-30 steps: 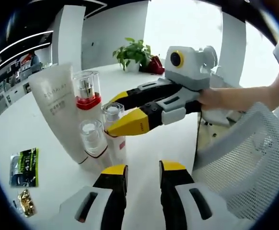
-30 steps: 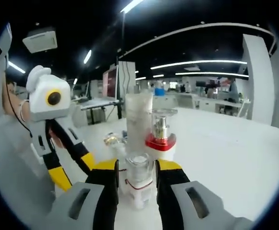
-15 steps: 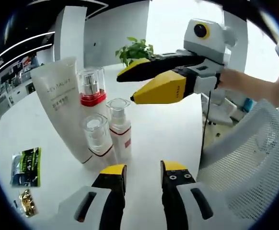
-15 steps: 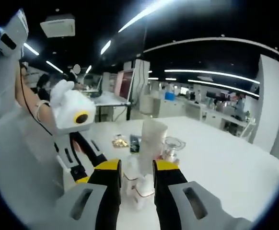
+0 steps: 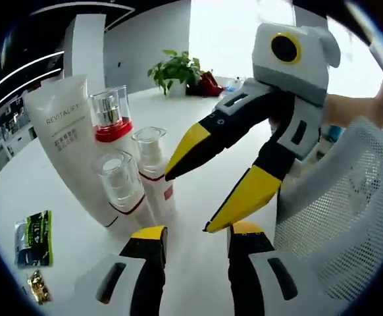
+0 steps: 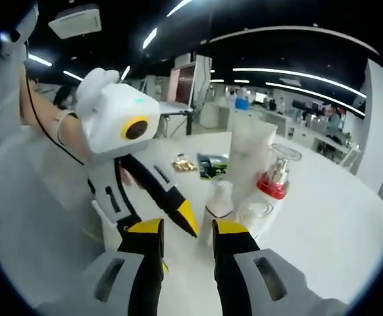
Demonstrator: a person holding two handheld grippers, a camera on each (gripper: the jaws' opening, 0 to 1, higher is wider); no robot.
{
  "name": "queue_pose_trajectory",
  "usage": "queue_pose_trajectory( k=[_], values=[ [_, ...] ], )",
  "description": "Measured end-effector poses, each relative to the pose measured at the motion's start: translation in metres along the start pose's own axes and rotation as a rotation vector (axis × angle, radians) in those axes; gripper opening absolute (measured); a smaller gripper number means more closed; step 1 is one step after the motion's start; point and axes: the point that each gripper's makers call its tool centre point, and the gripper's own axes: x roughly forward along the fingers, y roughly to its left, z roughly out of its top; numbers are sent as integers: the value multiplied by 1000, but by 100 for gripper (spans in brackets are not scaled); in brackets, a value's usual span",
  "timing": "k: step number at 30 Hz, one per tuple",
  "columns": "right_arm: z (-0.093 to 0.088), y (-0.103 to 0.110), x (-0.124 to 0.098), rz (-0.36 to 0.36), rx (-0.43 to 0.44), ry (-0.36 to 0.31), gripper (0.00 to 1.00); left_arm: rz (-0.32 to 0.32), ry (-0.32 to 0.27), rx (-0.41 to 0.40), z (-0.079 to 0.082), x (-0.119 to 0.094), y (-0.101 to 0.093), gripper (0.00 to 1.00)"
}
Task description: Arrange the skincare products in the storage area until every visible bottle or jar stands upright without overlapping.
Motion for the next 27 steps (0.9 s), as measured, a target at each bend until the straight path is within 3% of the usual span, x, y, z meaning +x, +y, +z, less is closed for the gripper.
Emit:
queue_pose_trajectory(
  k=[14,19,23,25,27],
  values=[
    [-4,2,0,-2,48,23,28,70,7,-25,-2,-7,20,40],
    [3,8,4,-7,31,31,31,82,16,-18,-5,-6,25,45],
    [3,6,8,-10,26,45,31,74,31,-21,-8,-7,23,41],
    [7,3,7,-28,-9,59,32,70,32,-19,-8,-7,21,41],
    [19,-3,3,-41,-96,57,31,70,29,-19,-6,-7,21,41]
  ],
)
